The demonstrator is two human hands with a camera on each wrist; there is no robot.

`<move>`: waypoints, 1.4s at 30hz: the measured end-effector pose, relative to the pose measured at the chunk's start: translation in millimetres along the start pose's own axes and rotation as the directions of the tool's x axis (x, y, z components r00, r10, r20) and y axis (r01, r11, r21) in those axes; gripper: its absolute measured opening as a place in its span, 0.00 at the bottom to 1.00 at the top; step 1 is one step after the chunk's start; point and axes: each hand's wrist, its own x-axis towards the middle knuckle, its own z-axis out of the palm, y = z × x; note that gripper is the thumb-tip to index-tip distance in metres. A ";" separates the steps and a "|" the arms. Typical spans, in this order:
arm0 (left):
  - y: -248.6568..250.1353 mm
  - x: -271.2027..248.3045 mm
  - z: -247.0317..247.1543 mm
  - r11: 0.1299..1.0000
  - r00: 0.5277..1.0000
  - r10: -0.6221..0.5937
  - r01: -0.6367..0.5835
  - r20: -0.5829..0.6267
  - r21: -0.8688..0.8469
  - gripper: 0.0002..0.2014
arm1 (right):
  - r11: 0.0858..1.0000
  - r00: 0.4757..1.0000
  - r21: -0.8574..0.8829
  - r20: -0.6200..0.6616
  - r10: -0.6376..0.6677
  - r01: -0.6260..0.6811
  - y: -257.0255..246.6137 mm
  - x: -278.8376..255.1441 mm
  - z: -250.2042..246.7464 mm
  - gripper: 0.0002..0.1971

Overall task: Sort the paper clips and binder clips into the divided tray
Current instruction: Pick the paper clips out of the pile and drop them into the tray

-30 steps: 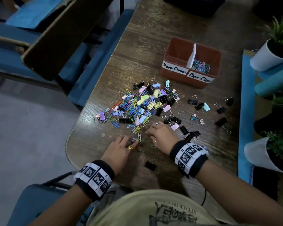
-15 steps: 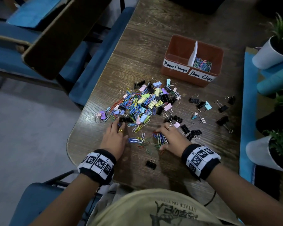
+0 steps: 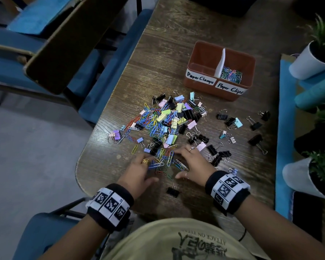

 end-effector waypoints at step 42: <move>56.6 65.1 -53.0 0.994 0.990 -0.079 0.070 0.121 0.079 0.14 | 0.886 0.949 0.408 -0.120 0.293 -0.222 31.6 -17.2 -40.3 0.05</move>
